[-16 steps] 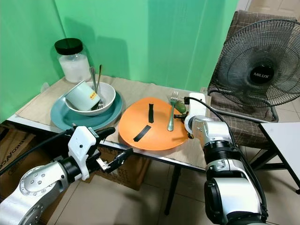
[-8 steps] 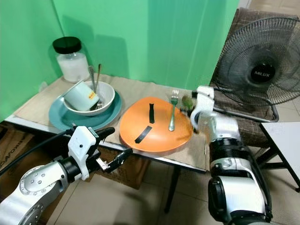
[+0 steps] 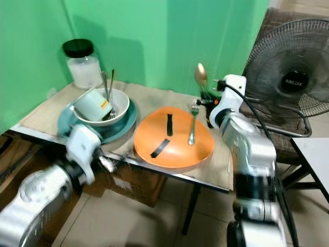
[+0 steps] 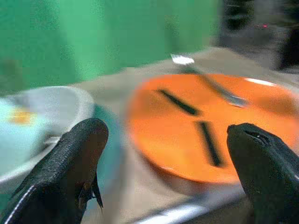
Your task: Setting the table
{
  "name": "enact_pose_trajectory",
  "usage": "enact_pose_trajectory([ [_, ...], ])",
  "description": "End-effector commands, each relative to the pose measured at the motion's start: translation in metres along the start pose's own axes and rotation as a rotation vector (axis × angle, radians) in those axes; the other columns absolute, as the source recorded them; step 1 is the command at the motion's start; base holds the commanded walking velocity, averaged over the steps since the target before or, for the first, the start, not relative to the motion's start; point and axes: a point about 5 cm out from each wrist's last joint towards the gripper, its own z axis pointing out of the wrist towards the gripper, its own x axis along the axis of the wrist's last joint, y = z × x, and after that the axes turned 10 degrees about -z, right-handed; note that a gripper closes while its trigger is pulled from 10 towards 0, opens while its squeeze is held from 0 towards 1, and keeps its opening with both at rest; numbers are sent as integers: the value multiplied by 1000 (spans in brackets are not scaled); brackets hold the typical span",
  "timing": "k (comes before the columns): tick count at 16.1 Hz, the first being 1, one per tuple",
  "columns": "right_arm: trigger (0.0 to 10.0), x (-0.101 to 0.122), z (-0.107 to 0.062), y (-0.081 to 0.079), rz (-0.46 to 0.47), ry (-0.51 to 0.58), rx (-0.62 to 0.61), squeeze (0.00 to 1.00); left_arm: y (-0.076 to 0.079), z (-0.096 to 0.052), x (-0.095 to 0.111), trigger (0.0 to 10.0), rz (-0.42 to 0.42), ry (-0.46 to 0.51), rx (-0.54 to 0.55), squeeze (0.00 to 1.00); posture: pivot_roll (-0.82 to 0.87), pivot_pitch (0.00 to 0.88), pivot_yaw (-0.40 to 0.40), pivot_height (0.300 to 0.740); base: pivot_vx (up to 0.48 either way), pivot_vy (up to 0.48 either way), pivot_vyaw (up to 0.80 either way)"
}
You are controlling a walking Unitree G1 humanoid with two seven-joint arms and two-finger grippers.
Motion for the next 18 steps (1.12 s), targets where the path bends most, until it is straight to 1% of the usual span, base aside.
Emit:
enact_pose_trajectory([
  [1,10000,14,-16,-5,31,103,40,0,-4,2,6,10000,-3,53,77,0,-114,0,34,740,0,0,0],
  [2,10000,13,-27,-11,27,112,50,0,-5,3,11,10000,-9,85,104,0,-120,0,45,740,0,0,0],
  [3,10000,12,-38,-16,-51,140,62,0,-4,3,13,10000,-35,107,126,0,-124,0,53,740,0,0,0],
  [4,10000,8,-45,-22,-118,133,55,0,-4,3,15,10000,-61,127,147,0,-126,0,63,740,0,0,0],
  [5,10000,3,-53,-23,-167,125,40,0,-2,4,16,10000,-70,134,160,0,-127,0,65,740,0,0,0],
  [6,10000,-1,-60,-25,-237,112,26,0,1,3,14,10000,-69,132,165,0,-131,0,67,740,0,0,-800],
  [7,10000,-6,-66,-28,-241,99,12,0,1,1,12,10000,-74,125,198,0,-131,0,57,740,0,0,-800],
  [8,10000,-10,-72,-29,-227,85,-12,0,-3,1,11,10000,-77,123,228,0,-128,0,50,740,0,0,-800],
  [10,10000,-8,-81,-34,-242,71,-36,0,-4,-2,14,10000,-93,141,278,0,-127,0,56,740,0,0,-800],
  [11,10000,-6,-83,-36,-254,73,-41,0,-2,-2,16,10000,-87,147,275,0,-126,0,61,740,0,0,-800],
  [12,10000,-3,-85,-35,-260,79,-42,0,4,-1,20,10000,-100,161,260,0,-118,4,58,740,0,0,-800],
  [13,10000,-9,-87,-31,-260,67,-64,0,10,2,19,10000,-112,164,246,0,-114,6,50,740,0,0,-800],
  [14,10000,-17,-88,-22,-312,31,-153,0,14,2,14,10000,-105,146,232,0,-119,0,42,740,0,0,-800],
  [16,10000,-15,-88,-23,-266,18,-167,0,12,0,13,10000,-113,147,249,0,-128,0,29,740,0,0,-800],
  [18,10000,-14,-88,-24,-271,17,-174,0,10,0,14,10000,-110,150,260,0,-123,0,22,740,0,0,-800],
])
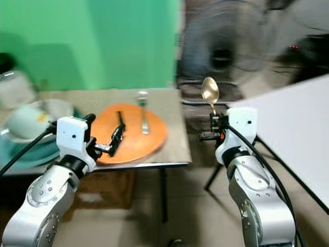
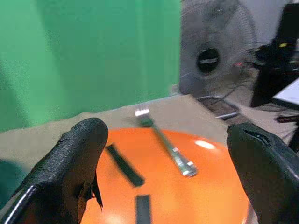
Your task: Setting the table
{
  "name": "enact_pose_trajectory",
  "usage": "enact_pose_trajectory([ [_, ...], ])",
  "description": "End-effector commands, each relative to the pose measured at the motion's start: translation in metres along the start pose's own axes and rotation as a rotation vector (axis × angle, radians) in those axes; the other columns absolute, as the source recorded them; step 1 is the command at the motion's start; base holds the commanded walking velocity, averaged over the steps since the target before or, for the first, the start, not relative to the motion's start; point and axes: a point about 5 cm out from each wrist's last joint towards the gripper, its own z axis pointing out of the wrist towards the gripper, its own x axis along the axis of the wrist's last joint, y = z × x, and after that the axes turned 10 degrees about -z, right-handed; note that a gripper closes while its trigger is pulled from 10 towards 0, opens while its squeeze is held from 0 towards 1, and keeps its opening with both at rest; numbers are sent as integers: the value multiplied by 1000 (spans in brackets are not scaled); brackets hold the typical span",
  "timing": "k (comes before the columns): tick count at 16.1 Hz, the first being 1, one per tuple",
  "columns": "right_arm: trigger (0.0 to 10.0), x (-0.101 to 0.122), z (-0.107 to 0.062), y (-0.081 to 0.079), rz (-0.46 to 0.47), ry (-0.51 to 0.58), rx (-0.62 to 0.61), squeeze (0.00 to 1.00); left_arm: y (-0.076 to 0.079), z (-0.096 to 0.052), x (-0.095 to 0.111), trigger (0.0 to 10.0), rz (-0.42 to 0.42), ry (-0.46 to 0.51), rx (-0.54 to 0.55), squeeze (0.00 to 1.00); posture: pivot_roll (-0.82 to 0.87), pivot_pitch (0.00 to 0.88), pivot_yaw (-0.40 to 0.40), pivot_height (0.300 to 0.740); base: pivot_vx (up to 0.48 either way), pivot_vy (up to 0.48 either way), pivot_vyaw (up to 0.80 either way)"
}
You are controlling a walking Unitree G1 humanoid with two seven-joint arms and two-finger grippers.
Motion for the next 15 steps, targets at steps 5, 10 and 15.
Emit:
enact_pose_trajectory([
  [5,10000,3,2,2,1,4,-4,0,-8,-1,6,10000,19,14,22,0,-103,0,21,740,0,0,-800],
  [10,10000,-1,2,0,-33,-20,-5,0,-9,-1,6,10000,3,10,28,0,-99,0,18,740,0,0,-800],
  [15,10000,-4,5,0,-33,-53,-18,0,-9,-3,4,10000,2,7,31,0,-95,0,13,740,0,0,-800],
])
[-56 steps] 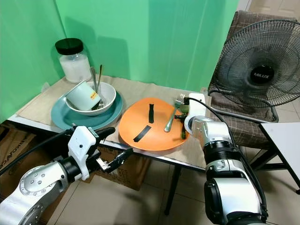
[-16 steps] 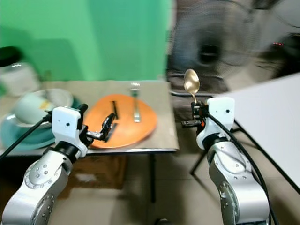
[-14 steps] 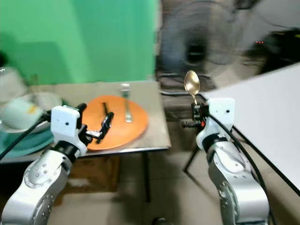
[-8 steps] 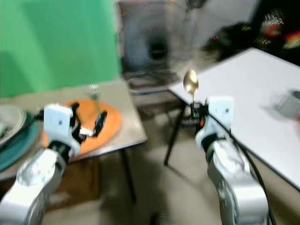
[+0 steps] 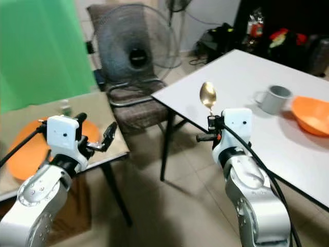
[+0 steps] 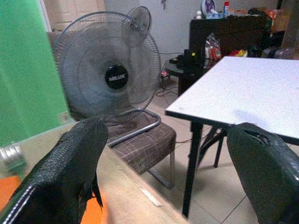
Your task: Setting the table
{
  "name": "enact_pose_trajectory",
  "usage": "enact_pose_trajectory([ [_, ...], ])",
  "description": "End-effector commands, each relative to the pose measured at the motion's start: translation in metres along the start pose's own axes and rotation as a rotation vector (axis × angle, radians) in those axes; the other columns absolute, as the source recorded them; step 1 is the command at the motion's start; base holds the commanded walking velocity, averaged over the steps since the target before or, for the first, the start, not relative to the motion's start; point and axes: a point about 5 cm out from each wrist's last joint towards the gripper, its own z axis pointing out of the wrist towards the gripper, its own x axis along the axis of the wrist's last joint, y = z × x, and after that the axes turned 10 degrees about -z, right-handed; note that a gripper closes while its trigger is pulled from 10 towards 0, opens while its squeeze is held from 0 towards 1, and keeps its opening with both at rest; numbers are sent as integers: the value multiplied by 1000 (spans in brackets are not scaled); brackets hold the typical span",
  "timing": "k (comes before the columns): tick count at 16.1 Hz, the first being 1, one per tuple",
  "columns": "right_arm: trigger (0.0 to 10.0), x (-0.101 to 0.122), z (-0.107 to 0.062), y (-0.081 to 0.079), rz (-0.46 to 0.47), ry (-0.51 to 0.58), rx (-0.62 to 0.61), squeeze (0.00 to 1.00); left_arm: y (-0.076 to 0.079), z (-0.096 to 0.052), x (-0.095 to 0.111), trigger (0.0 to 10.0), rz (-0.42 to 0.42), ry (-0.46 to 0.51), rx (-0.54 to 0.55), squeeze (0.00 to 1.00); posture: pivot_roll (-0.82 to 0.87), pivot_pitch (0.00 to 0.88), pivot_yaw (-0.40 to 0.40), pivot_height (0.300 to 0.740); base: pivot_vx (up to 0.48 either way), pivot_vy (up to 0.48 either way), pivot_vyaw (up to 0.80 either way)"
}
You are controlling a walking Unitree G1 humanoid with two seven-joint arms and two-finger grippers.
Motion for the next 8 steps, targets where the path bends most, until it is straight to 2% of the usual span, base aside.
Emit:
enact_pose_trajectory([
  [1,10000,-2,0,7,-11,-14,-37,0,3,2,3,10000,2,8,-17,0,-93,0,12,740,0,0,-800],
  [8,10000,-7,3,5,0,-48,-72,0,-4,4,9,10000,-21,38,5,0,-93,0,31,740,0,0,-800],
])
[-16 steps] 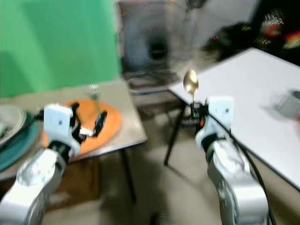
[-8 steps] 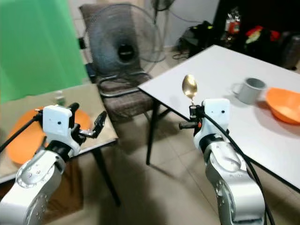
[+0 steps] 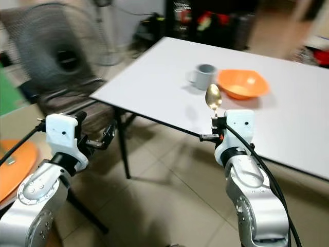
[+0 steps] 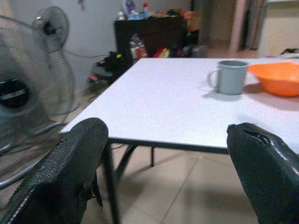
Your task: Setting the table
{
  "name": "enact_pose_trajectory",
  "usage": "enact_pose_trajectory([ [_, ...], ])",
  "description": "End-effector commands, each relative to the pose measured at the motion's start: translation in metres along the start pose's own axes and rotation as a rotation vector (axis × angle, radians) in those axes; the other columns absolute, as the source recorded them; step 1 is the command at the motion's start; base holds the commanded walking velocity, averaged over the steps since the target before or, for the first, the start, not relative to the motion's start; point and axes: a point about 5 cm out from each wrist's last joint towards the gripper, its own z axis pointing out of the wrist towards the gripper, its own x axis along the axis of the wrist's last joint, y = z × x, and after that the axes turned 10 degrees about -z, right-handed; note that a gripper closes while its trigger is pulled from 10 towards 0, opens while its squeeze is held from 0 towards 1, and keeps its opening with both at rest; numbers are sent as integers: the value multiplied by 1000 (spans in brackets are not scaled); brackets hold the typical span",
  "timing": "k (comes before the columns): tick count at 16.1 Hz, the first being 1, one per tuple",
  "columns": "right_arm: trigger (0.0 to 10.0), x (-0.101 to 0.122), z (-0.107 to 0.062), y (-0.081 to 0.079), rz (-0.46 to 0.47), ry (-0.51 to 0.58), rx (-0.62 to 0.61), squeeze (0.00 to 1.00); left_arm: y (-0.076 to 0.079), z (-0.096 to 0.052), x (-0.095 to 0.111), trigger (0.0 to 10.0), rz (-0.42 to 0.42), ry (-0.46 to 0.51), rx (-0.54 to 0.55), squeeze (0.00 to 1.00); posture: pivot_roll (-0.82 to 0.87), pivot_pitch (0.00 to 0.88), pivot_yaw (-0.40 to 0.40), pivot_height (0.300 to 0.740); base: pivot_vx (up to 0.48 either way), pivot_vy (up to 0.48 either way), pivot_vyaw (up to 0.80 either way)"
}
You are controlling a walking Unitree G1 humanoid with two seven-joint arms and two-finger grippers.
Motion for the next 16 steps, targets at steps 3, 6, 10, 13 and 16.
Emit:
enact_pose_trajectory([
  [3,10000,2,4,-1,-2,-12,-11,0,-5,1,3,10000,-23,25,8,0,-94,0,32,740,0,0,-800],
  [6,10000,3,6,-3,-7,-16,-6,0,-6,0,3,10000,-16,18,0,0,-92,0,28,740,0,0,-800],
  [10,10000,5,8,-7,-32,-10,48,0,-7,-2,1,10000,3,5,-6,0,-89,0,24,740,245,0,-200],
  [13,10000,5,9,-11,-37,-10,96,0,-11,-4,1,10000,7,1,0,0,-86,0,22,740,272,0,0],
  [16,10000,2,9,-17,-44,-25,138,0,-14,-7,2,10000,12,-4,4,0,-79,0,18,740,295,0,0],
])
